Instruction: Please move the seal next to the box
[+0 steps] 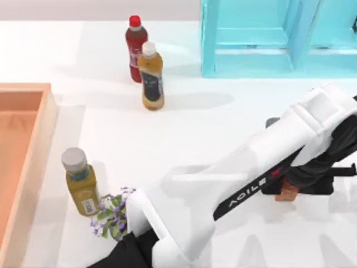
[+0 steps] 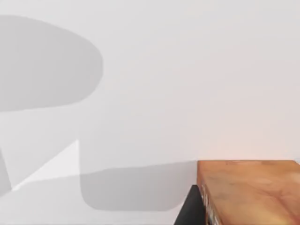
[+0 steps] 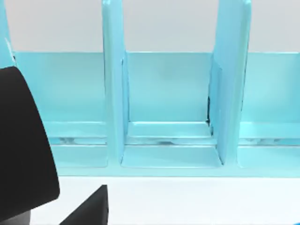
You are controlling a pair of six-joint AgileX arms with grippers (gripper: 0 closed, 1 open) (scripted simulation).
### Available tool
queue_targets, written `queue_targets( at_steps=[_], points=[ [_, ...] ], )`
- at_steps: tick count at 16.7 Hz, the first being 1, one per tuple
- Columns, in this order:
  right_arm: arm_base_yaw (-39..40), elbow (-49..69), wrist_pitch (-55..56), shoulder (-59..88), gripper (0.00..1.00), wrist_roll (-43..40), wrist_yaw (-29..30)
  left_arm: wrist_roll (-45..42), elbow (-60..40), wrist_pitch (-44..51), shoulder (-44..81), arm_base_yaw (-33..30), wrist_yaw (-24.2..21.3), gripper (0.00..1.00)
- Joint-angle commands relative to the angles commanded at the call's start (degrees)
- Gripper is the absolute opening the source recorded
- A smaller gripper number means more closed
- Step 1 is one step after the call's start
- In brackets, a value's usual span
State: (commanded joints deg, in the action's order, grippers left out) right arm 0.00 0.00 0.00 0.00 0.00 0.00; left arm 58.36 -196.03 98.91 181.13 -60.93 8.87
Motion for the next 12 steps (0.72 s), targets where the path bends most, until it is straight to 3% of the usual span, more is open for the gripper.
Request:
queue_targets(
  at_steps=[5,12],
  points=[
    [0.0,0.0,0.0,0.0,1.0,0.0,0.0,-0.18,0.96,-0.07,-0.69,-0.35,0.07,0.0],
    [0.0,0.0,0.0,0.0,1.0,0.0,0.0,-0.02,13.26,-2.59,-11.07,-0.21,0.18,0.0]
  ],
)
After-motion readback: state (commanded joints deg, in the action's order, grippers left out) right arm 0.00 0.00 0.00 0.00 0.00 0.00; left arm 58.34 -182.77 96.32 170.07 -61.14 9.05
